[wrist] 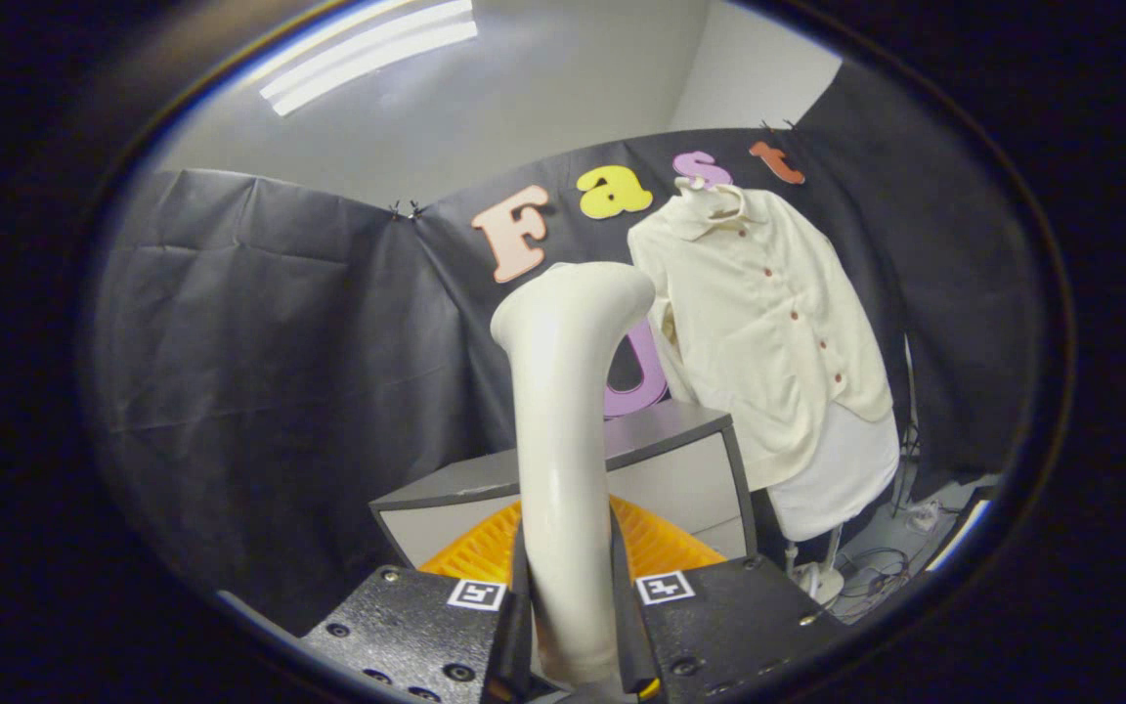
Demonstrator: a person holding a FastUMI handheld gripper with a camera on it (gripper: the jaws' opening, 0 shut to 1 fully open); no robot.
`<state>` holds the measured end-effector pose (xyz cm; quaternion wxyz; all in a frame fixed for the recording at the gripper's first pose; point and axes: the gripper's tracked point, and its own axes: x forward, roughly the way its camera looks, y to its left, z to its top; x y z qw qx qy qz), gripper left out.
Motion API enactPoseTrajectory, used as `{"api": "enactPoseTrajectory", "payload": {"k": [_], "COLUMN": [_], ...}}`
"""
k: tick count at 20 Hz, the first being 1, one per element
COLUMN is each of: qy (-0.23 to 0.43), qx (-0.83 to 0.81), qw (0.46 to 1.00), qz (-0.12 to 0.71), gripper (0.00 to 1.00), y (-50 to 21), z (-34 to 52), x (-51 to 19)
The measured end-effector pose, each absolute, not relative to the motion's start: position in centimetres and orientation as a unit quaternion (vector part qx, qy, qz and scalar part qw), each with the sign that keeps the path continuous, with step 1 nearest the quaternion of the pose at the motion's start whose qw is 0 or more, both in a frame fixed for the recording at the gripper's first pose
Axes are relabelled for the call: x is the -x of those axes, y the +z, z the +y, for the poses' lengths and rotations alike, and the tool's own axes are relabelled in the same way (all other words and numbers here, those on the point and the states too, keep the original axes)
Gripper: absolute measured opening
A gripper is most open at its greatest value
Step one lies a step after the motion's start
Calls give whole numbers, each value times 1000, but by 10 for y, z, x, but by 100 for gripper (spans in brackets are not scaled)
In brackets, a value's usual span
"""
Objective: Iron the clothes twice with a garment steamer, once on the left side and once on the right side.
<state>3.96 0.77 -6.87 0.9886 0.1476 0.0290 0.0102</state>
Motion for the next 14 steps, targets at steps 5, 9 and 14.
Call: {"api": "enactPoseTrajectory", "payload": {"k": [5, 9, 14], "qy": [3, -9, -26], "qx": [-101, -65, -42], "qw": [995, 998, 998], "qz": [12, 1, -24], "gripper": [34, 34, 34], "y": [-43, -25, -1], "z": [66, 91, 99], "x": [-20, -16, -3]}}
